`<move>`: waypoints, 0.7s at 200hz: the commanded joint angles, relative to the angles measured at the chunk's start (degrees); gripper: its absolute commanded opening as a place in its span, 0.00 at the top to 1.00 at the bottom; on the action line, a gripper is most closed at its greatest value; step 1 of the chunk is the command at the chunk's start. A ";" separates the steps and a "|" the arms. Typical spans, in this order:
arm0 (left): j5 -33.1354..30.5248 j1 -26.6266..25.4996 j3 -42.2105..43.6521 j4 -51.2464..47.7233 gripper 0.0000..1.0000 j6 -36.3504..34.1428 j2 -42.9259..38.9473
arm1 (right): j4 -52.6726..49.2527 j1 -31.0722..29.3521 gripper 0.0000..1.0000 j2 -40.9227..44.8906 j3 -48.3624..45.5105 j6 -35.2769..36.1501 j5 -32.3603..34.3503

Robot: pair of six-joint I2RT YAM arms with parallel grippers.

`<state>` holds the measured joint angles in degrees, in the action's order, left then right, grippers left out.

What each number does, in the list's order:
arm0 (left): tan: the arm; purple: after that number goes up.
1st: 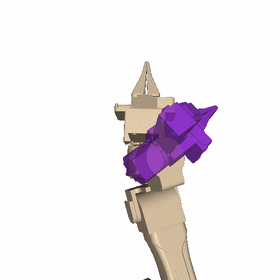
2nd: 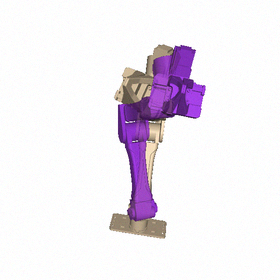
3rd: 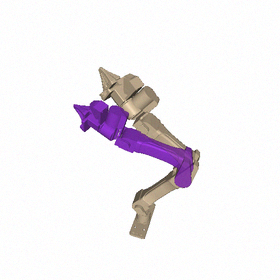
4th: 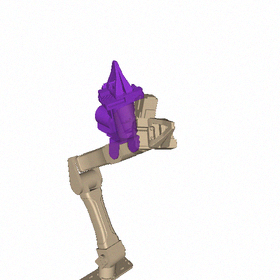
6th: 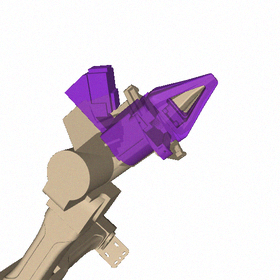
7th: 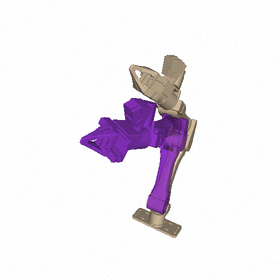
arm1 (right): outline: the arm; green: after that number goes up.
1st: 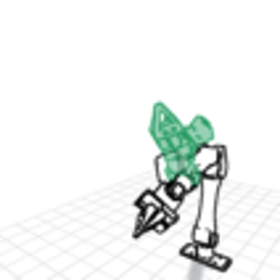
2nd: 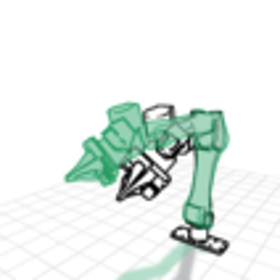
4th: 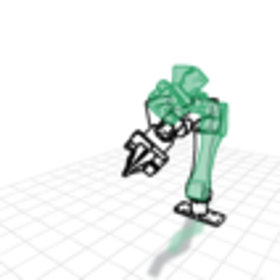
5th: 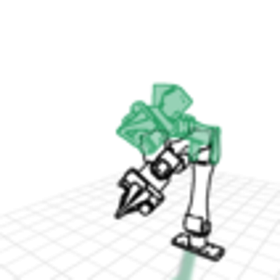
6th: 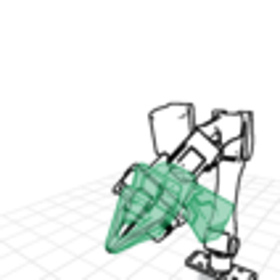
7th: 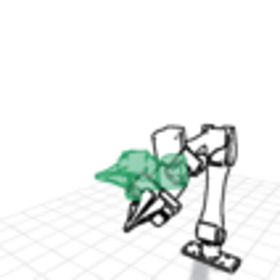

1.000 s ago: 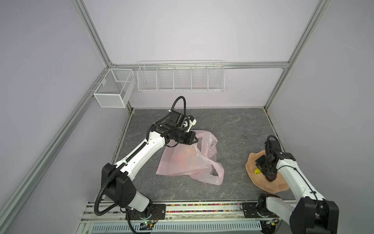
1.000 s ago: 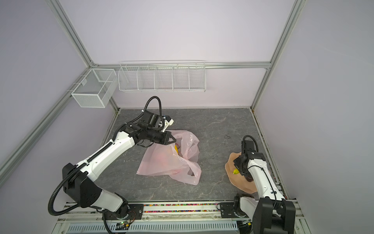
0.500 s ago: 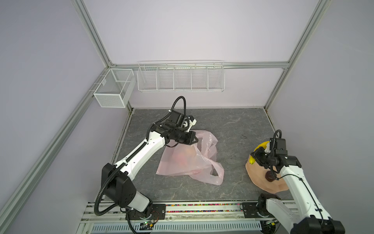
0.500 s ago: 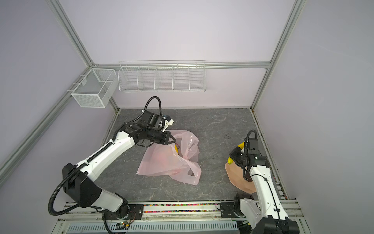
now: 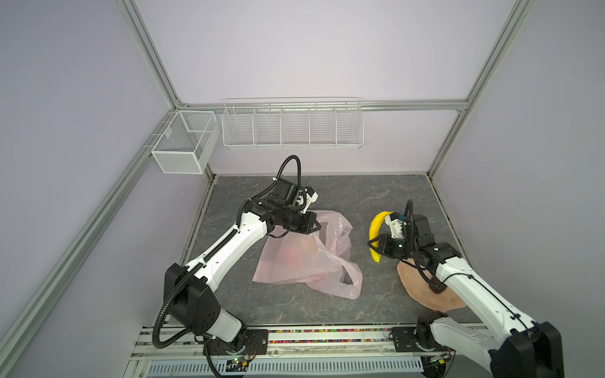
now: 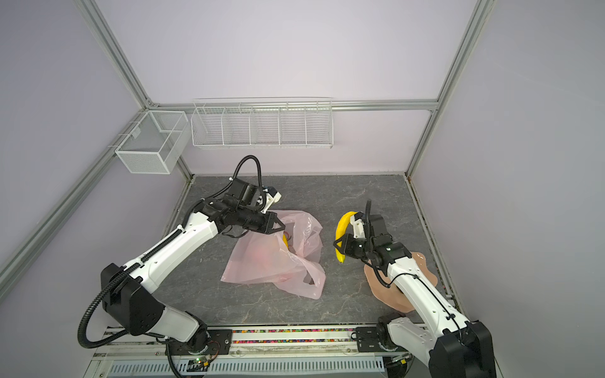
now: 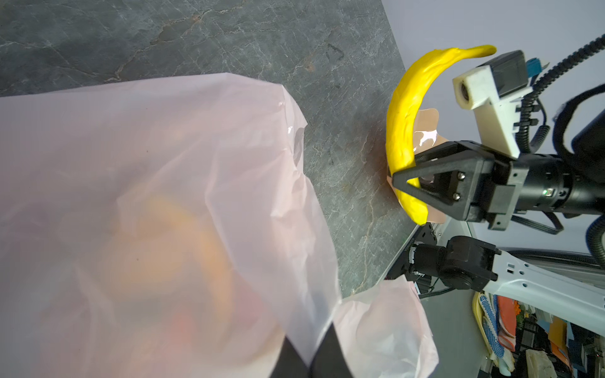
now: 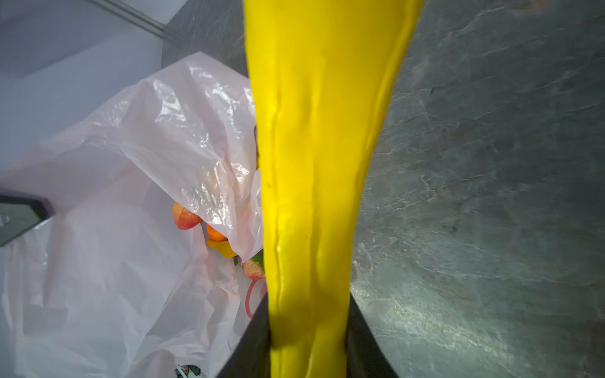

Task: Place the fruits into the plastic bag
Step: 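Lift the yellow banana with the right gripper and carry it to the bag, then lower the banana into the bag opening and open the right gripper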

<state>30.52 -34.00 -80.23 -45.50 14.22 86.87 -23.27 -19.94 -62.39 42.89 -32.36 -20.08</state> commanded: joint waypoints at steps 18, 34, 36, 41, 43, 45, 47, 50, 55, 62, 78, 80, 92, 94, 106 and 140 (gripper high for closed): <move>1.21 0.42 0.39 -0.74 1.00 -1.43 -1.71 | 7.46 -8.05 0.86 -5.01 1.81 3.16 3.03; 1.25 0.42 0.27 -0.87 1.00 -1.43 -1.70 | 8.01 -11.64 0.87 -7.26 2.84 4.03 5.13; 1.26 0.42 0.23 -0.90 1.00 -1.40 -1.75 | 8.09 -12.08 0.87 -7.58 2.88 4.07 5.46; 1.29 0.41 0.16 -0.91 1.00 -1.45 -1.73 | 8.33 -13.00 0.87 -8.25 3.09 4.19 5.91; 1.29 0.42 0.09 -0.91 1.00 -1.38 -1.69 | 8.44 -13.34 0.87 -8.55 3.14 4.22 6.10; 1.29 0.42 0.14 -0.98 1.00 -1.38 -1.63 | 8.60 -13.78 0.87 -8.78 3.20 4.23 6.10; 1.29 0.42 0.02 -0.99 1.00 -1.39 -1.69 | 8.70 -14.13 0.87 -9.04 3.24 4.28 6.14; 1.27 0.42 0.00 -1.00 1.00 -1.39 -1.63 | 9.02 -14.77 0.87 -9.41 3.29 4.25 6.18; 1.21 0.42 -0.04 -1.00 1.00 -1.41 -1.62 | 9.39 -15.71 0.87 -10.05 3.37 4.23 6.19; 1.12 0.40 -0.19 -1.00 1.00 -1.30 -1.62 | 9.89 -17.12 0.87 -10.78 3.63 4.24 6.25; 0.53 0.42 -0.61 -1.01 1.00 -0.89 -1.56 | 10.14 -20.56 0.87 -12.07 4.26 4.30 7.12; 0.44 0.42 -0.63 -1.02 1.00 -0.87 -1.60 | 10.16 -21.14 0.87 -12.12 4.29 4.25 7.21; -0.22 0.38 -0.90 -1.00 1.00 -0.48 -1.53 | 10.30 -23.67 0.87 -12.48 4.33 4.00 8.16; -0.29 0.41 -0.96 -1.00 1.00 -0.43 -1.53 | 10.34 -24.00 0.87 -12.47 4.26 3.94 8.24; -0.62 0.42 -1.13 -0.85 1.00 0.13 -1.53 | 10.97 -26.04 0.87 -12.70 3.85 3.21 8.65; -1.21 0.42 -1.14 0.12 1.00 1.38 -1.63 | 13.23 -29.77 0.88 -15.06 2.94 1.52 7.79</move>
<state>30.13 -34.00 -80.23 -45.50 14.76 86.87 -12.91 -47.88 -75.31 46.09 -29.98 -12.71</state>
